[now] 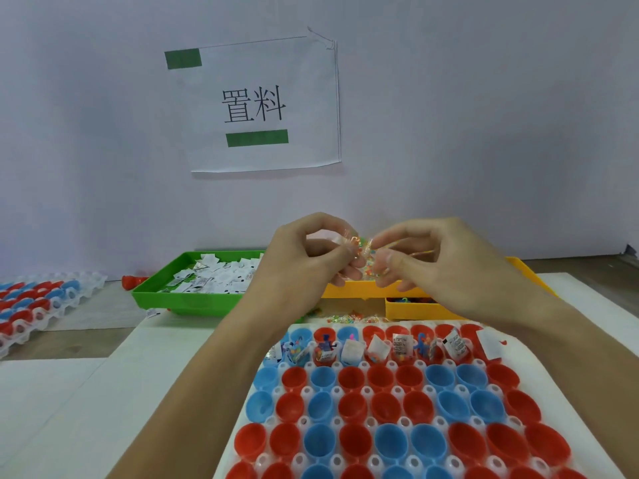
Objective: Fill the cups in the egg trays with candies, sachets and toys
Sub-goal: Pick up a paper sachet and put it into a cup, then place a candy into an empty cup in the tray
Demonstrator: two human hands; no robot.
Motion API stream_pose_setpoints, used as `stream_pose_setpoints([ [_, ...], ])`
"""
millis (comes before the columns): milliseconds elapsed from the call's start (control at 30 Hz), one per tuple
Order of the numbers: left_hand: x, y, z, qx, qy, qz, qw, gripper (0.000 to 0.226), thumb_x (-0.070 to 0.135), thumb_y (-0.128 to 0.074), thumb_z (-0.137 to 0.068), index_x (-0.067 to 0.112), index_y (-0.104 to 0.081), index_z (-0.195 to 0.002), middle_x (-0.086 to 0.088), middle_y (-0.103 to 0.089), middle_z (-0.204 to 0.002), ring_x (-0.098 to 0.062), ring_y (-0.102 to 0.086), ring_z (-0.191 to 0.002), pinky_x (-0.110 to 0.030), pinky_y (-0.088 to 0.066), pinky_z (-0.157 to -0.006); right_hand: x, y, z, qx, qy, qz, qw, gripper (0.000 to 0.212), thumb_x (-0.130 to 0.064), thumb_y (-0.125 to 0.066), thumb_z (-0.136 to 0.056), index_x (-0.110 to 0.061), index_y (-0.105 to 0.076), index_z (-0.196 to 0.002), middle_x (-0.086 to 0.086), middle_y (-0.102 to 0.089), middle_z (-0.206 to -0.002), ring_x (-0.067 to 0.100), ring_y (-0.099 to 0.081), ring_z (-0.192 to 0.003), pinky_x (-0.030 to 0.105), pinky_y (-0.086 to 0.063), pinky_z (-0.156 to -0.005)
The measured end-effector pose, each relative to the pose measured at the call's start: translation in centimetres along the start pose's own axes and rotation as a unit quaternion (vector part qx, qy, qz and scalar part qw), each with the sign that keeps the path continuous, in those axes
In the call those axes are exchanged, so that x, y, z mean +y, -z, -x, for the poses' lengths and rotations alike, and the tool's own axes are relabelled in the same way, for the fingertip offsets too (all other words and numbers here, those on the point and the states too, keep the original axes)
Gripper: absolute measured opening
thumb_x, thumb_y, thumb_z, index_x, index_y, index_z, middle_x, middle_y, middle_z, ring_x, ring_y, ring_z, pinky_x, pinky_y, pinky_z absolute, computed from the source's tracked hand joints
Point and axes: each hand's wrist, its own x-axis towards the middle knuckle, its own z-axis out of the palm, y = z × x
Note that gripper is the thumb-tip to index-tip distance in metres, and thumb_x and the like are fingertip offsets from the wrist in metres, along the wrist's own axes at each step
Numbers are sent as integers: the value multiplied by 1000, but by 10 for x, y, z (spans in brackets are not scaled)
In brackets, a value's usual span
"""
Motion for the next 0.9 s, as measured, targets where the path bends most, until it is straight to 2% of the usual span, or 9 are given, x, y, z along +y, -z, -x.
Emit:
stream_pose_setpoints([
  [133, 1, 0, 2, 5, 11, -18, 1000, 8, 11, -69, -92, 11, -64, -98, -5, -76, -74, -14, -72, -67, -20, -56, -61, -4, -10, 1, 12, 16, 2, 1000, 8, -21, -66, -93, -24, -73, -96, -12, -76, -78, 6, -74, -74, 17, -58, -67],
  [367, -3, -1, 2, 30, 24, -25, 999, 10, 11, -74, -87, 8, -65, -83, -6, -76, -73, -16, -75, -71, -21, -54, -59, -6, -15, 2, 30, -2, -33, 999, 7, -15, -67, -92, -18, -73, -93, -8, -77, -77, 7, -74, -73, 14, -55, -64],
  [533, -5, -8, 3, 80, -1, -78, 994, 12, 9, -78, -82, 10, -69, -75, -4, -75, -69, -12, -73, -65, -25, -59, -60, -6, -20, 3, 49, -14, -33, 998, 5, -13, -69, -91, -15, -74, -90, -5, -76, -74, 7, -74, -70, 14, -56, -62],
  [733, -3, -14, 4, 85, -51, -175, 980, 6, 14, -77, -83, 18, -75, -79, 4, -74, -70, -3, -69, -62, -22, -58, -64, -7, -21, 3, 74, -35, -63, 995, 5, -10, -71, -90, -9, -74, -93, -4, -77, -72, 9, -75, -68, 13, -55, -59],
  [800, -2, -12, 4, 73, -63, -177, 980, 6, 14, -73, -86, 15, -79, -84, 5, -75, -71, -4, -70, -66, -28, -60, -69, -7, -21, 3, 78, -40, -77, 993, 7, -11, -68, -92, -9, -75, -94, -2, -77, -74, 10, -75, -69, 13, -55, -59],
  [900, -1, -9, 3, 57, -64, -172, 981, 11, 13, -69, -89, 13, -81, -91, 0, -76, -75, -14, -73, -72, -40, -60, -71, -10, -21, 4, 77, -37, -80, 993, 12, -20, -67, -92, -13, -77, -95, -3, -77, -76, 8, -75, -71, 14, -56, -61],
])
